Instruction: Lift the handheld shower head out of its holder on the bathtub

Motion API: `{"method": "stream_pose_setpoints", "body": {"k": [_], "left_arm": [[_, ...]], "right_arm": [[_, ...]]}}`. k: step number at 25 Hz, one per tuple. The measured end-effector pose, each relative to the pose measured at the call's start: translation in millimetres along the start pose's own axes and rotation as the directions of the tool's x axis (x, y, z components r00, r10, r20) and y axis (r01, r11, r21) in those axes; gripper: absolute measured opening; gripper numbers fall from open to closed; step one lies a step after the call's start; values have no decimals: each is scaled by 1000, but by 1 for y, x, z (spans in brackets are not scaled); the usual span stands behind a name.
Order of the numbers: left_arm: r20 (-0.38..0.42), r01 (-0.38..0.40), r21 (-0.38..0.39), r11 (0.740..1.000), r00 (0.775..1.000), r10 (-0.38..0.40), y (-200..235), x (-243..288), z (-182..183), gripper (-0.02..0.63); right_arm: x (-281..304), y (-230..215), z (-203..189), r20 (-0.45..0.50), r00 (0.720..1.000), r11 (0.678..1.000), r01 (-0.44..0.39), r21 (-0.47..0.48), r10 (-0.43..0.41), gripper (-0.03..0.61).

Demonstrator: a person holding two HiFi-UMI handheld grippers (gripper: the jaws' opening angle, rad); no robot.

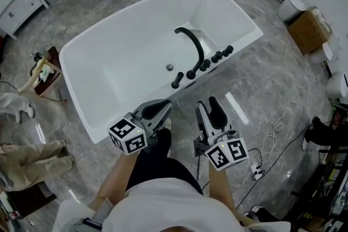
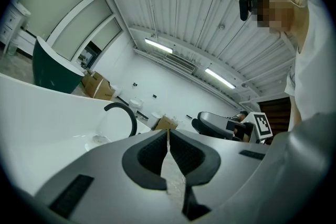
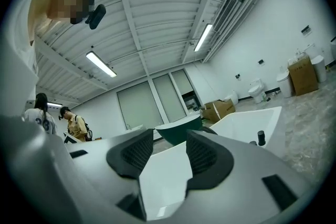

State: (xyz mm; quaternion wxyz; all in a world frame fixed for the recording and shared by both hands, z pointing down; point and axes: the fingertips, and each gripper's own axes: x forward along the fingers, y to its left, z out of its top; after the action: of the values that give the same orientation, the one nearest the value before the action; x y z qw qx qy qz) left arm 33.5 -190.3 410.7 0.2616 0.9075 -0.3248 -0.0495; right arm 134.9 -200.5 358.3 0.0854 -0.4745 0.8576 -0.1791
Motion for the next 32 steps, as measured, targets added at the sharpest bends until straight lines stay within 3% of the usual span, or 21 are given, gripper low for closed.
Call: {"method": "stream_pose_setpoints", "body": {"k": [14,23,32], "left_arm": [[-25,-59,-58,997,998,57,72,33,2,20],[-52,-67,-108,992,997,62,111,56,-8,20],[-53,-80,-139,987,996,73,155,76,-18,20]], "right_arm": [[68,-43,-32,-112,993,999,-18,49,23,198],[105,-72,-64,-205,979,998,24,64,-11,198],[138,-81,-95,-285,958,999,-26,47,38,199]]}}
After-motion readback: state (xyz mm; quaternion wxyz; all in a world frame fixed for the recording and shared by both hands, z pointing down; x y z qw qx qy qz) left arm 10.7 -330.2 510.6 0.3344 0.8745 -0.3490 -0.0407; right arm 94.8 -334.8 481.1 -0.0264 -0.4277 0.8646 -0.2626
